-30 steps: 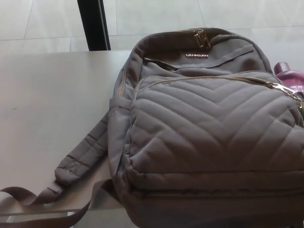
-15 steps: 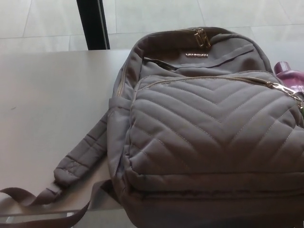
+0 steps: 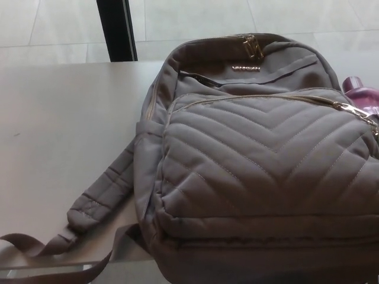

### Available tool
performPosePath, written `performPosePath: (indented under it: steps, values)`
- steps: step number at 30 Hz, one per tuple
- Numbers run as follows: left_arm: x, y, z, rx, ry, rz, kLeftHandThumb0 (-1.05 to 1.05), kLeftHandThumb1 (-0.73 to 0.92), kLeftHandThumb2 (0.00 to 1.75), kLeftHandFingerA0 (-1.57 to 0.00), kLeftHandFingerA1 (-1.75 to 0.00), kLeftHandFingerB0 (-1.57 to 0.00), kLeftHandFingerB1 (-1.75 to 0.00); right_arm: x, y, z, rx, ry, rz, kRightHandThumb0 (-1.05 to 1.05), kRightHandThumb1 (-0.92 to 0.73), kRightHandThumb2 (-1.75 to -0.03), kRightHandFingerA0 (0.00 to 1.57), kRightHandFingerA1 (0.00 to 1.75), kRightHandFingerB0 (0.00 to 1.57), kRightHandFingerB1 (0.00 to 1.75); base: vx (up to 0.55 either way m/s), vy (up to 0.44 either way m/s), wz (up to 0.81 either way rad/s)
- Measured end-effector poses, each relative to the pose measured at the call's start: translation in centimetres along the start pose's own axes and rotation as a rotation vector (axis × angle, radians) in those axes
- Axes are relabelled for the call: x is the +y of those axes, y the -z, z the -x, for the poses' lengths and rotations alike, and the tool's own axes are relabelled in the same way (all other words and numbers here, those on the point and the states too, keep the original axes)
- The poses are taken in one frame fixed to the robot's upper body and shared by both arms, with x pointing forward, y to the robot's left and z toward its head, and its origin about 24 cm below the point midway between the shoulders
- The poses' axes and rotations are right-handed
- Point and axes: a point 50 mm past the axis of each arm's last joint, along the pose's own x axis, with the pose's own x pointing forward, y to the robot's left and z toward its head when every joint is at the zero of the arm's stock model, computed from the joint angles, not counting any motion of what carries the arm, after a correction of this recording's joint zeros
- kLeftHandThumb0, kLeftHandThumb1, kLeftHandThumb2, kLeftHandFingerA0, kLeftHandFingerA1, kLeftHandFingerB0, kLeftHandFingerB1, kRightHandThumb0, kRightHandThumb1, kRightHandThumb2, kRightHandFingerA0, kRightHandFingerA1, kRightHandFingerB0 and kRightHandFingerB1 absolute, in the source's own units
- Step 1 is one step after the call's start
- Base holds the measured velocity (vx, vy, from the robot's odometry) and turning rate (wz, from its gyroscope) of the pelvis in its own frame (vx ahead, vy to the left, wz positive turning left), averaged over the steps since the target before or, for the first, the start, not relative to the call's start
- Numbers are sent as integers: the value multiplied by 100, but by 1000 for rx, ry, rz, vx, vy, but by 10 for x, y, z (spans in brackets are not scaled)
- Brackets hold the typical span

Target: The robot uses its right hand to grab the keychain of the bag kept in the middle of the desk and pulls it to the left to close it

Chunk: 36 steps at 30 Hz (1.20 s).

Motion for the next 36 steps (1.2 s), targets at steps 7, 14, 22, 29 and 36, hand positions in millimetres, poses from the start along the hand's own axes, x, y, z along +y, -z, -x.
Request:
performPosePath:
  steps: [7, 14, 22, 29, 36]
  values:
    - [0, -1, 0, -5, 2, -6, -27, 75, 62, -48, -56, -43, -46, 22, 15, -1, 71, -111, 66, -55, -47, -76, 30, 55, 14, 40, 0, 0, 0]
    - [0, -1, 0, -4, 1, -7, -29, 75, 61, -49, -60, -44, -48, 29, 19, -1, 93, -154, 135, -48, -47, -72, 32, 53, 20, 41, 0, 0, 0]
    - [1, -4, -1, -17, -1, -7, -28, 75, 61, -47, -60, -42, -48, 41, 30, -2, 136, -214, 184, -54, -47, -75, 33, 54, 20, 41, 0, 0, 0]
    - [1, -5, -1, -25, 4, -13, -27, 74, 61, -47, -59, -44, -48, 57, 38, -4, 171, -285, 218, -52, -48, -74, 29, 54, 18, 41, 0, 0, 0]
    - [1, -7, -2, -28, 4, -15, -28, 75, 62, -47, -57, -41, -47, 68, 39, -7, 185, -328, 238, -50, -48, -73, 30, 54, 18, 40, 0, 0, 0]
